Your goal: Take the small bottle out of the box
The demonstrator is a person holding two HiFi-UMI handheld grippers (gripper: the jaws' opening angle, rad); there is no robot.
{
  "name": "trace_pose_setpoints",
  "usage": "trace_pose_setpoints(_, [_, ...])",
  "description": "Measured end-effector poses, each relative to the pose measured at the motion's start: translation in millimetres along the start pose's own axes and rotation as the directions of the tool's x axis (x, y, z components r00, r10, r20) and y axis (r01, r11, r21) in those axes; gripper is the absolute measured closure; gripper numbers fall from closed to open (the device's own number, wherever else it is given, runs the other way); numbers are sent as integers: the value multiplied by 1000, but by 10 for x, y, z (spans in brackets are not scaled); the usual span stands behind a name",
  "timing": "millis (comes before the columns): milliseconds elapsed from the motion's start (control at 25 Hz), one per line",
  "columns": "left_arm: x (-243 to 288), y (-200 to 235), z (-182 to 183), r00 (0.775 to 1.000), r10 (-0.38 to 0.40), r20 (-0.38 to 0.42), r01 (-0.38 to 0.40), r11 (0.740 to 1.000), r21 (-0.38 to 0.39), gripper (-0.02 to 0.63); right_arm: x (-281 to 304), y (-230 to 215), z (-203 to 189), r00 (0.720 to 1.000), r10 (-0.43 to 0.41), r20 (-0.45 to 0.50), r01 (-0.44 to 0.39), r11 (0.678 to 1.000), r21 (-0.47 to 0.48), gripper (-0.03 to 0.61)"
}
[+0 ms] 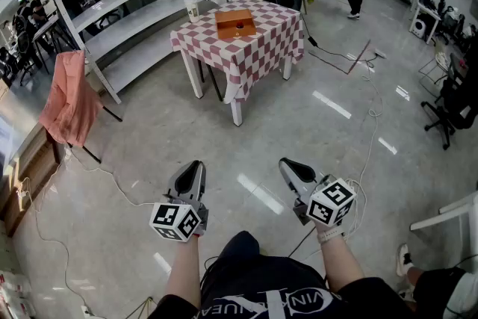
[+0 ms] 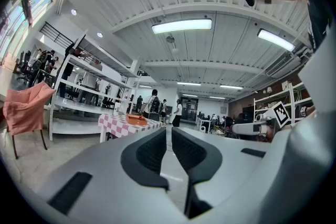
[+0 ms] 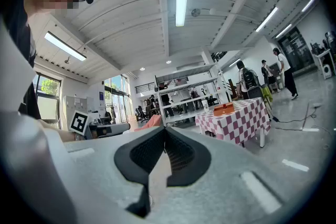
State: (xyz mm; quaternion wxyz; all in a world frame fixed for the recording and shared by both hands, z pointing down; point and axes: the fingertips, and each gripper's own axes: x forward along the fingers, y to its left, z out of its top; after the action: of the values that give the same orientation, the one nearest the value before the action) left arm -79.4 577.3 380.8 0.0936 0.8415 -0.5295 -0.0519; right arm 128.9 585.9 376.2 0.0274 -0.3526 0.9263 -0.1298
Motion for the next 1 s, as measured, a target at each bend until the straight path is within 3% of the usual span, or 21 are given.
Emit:
trace_pose_setpoints(480, [271,182,-36,1000,-1,-8,1,1000,-5,578,189,-324,-34,997,-77,-25,75,994,-74,571])
trace_pose_setpoints(1000, [1188,635,-101,999,-27,-29,26,998,-51,578,778,-1085,52,988,-150,-41,148,988,-42,571])
